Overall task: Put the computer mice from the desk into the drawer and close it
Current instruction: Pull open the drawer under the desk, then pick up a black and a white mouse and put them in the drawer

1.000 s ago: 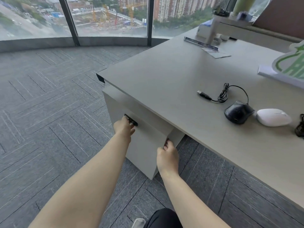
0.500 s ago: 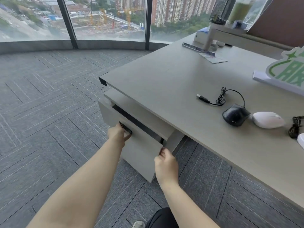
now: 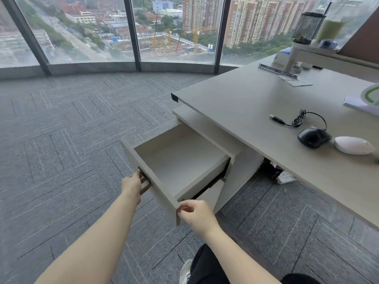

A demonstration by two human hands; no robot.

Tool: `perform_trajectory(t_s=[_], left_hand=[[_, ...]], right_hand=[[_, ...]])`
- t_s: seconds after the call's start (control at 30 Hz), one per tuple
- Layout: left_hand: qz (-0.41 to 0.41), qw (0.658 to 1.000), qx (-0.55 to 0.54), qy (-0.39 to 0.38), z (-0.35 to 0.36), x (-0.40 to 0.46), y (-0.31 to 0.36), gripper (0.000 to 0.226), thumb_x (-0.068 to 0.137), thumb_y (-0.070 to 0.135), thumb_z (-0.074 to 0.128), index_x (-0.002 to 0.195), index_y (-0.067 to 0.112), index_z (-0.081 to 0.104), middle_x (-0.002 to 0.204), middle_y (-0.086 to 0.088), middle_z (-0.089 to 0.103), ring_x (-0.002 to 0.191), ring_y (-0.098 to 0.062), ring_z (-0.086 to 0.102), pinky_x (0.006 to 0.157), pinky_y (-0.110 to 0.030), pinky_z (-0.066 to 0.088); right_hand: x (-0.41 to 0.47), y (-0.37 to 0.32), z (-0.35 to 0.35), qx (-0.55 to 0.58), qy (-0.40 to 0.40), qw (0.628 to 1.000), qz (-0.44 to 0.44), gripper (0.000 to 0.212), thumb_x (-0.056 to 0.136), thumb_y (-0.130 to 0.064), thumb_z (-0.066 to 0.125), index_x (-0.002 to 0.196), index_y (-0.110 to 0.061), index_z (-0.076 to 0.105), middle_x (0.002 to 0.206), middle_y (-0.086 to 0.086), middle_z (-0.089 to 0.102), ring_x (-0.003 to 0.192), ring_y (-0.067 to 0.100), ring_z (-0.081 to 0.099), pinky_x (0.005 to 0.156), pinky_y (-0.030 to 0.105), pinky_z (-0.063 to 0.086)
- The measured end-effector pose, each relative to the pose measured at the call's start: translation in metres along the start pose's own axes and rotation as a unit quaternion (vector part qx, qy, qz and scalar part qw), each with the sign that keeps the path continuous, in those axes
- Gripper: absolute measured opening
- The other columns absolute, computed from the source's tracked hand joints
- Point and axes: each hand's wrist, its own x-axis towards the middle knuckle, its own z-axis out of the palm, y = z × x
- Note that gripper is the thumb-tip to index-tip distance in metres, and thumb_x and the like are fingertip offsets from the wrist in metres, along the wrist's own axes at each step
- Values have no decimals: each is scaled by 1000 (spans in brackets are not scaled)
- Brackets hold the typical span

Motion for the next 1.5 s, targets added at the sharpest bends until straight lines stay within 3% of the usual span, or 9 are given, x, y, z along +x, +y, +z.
perform_trajectory(t_s=[0.23,0.33,0.53,0.67,0.9,1.03,1.17,1.3,1.5], left_hand=[[5,1000,2,26,-64,-4,3,27,95,17,56,113,-1,65,108,-17,71,94,-25,69,55,-35,61],[5,999,-3,35,-80,-5,1,27,95,18,56,112,0,66,105,-16,72,86,-23,69,57,-34,60],[52,993,76,70,-88,-21,5,30,95,15,51,121,2,58,111,-14,64,101,-30,62,83,-47,55],[249,931,248,97,-61,-65,31,33,94,18,42,122,9,58,120,-9,60,104,-26,57,86,-38,46],[389,863,280,-157,91,-160,47,27,93,14,48,114,16,66,107,0,68,101,-14,61,86,-27,48],[403,817,302,-281,194,-212,28,28,91,17,54,117,18,66,113,-1,69,100,-12,63,81,-12,46],[436,718,410,-356,284,-245,-6,47,88,24,59,135,20,54,139,-5,53,126,-20,51,105,-30,39],[440,684,460,-357,341,-253,-40,62,87,27,57,146,23,40,155,-5,33,140,-23,35,110,-33,33],[466,620,553,-302,383,-242,-62,67,87,42,53,149,33,30,160,-6,25,143,-28,25,110,-38,31]], right_hand=[[-18,-9,39,-24,-93,995,-6,22,83,-27,65,98,-23,79,85,-9,78,71,3,68,66,21,53],[-20,-14,47,-35,-114,993,3,26,79,-31,59,94,-26,80,88,-4,79,78,15,70,73,34,57],[-21,-23,48,-3,-145,989,3,24,82,-16,57,85,-24,79,84,4,75,72,12,62,66,27,50],[-26,-38,19,40,-54,997,-34,18,84,-15,59,86,-24,75,92,13,77,71,13,66,68,29,52],[-53,-73,-141,30,292,946,-140,24,94,-12,54,106,-20,73,80,-6,76,70,16,68,68,33,56],[-64,-62,-252,-57,453,883,-108,30,91,-11,53,112,-25,68,108,1,71,97,20,64,83,33,49],[-64,-34,-348,-194,442,875,44,51,89,-14,48,138,-26,49,142,9,46,125,31,50,96,41,43],[-48,-15,-395,-254,351,891,133,58,95,-26,38,151,-36,28,164,6,15,140,33,38,109,41,34],[-22,-6,-414,-320,291,885,172,47,95,-41,31,141,-39,41,162,3,21,140,39,26,111,50,30]])
